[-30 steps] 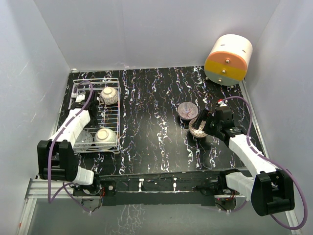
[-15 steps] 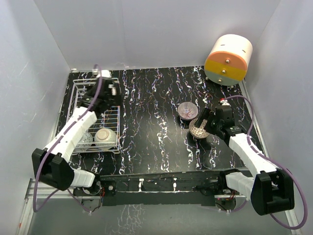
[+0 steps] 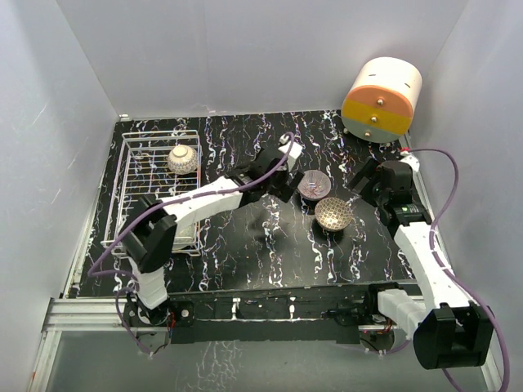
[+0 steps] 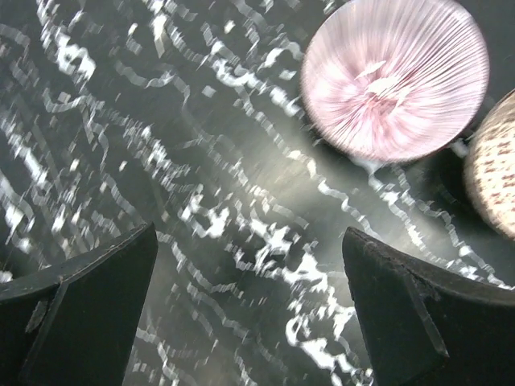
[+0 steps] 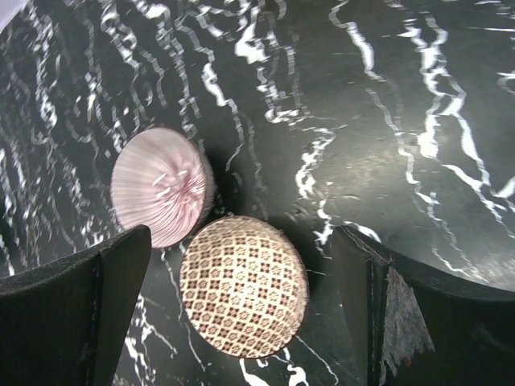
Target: Load the bowls into the dish rack
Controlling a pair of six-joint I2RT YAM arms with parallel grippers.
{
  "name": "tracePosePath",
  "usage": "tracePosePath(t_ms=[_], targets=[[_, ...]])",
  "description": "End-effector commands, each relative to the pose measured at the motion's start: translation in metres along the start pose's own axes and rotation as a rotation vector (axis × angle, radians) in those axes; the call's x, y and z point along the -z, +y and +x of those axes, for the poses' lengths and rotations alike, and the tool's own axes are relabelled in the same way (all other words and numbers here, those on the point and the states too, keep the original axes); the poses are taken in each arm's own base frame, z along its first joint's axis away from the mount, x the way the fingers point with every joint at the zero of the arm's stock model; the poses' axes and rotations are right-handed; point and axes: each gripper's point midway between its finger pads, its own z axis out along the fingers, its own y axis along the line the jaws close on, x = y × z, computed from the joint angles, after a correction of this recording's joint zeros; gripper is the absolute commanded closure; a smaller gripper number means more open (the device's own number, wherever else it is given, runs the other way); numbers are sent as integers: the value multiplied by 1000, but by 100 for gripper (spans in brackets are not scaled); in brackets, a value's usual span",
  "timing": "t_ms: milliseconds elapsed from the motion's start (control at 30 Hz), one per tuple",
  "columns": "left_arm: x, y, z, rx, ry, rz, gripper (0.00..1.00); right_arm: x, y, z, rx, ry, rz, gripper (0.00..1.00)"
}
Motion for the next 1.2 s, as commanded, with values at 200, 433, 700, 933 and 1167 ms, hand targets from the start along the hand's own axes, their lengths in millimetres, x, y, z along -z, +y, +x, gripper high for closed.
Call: tracePosePath(t_ms=[200, 433, 700, 933, 1167], targets=[[-12, -75, -103, -39, -300, 264, 3, 17, -36, -63, -150, -202, 187, 2], [-44, -124, -100, 19, -254, 436, 7, 6, -48, -61, -169, -187, 224, 2], [-84, -140, -81, 82, -93, 390, 11, 3, -54, -55, -168, -178, 235, 2], [-101, -142, -60, 139, -16, 353, 13, 2, -57, -52, -166, -175, 242, 1], [-122, -145, -52, 166, -3, 322, 14, 2, -56, -49, -166, -166, 234, 2]])
